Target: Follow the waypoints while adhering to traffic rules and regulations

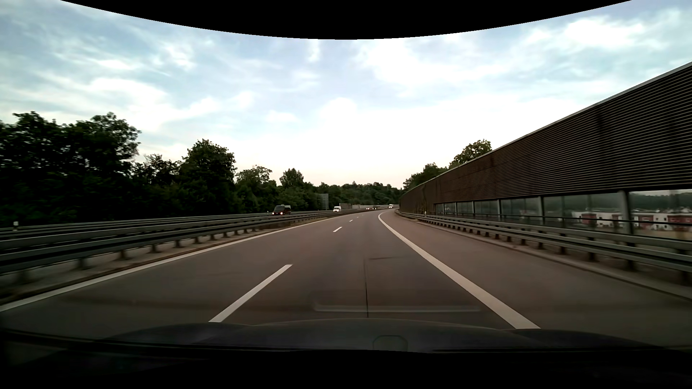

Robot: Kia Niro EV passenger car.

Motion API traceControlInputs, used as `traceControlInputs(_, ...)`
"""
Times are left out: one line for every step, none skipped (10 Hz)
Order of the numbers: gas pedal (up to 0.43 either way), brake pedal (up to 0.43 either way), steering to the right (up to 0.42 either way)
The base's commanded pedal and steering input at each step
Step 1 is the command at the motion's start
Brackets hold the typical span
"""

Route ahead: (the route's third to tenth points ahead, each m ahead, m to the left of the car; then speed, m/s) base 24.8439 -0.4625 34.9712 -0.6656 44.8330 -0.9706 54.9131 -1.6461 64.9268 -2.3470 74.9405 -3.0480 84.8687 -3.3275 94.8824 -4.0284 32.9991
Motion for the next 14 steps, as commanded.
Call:
traceControlInputs(0.240, 0.006, 0.006)
traceControlInputs(0.240, 0.006, 0.006)
traceControlInputs(0.228, 0.006, 0.006)
traceControlInputs(0.228, 0.006, 0.006)
traceControlInputs(0.228, 0.006, 0.006)
traceControlInputs(0.228, 0.006, 0.006)
traceControlInputs(0.228, 0.006, 0.006)
traceControlInputs(0.228, 0.006, 0.006)
traceControlInputs(0.228, 0.006, 0.006)
traceControlInputs(0.228, 0.006, 0.005)
traceControlInputs(0.228, 0.006, 0.005)
traceControlInputs(0.228, 0.006, 0.004)
traceControlInputs(0.228, 0.006, 0.003)
traceControlInputs(0.228, 0.006, 0.003)
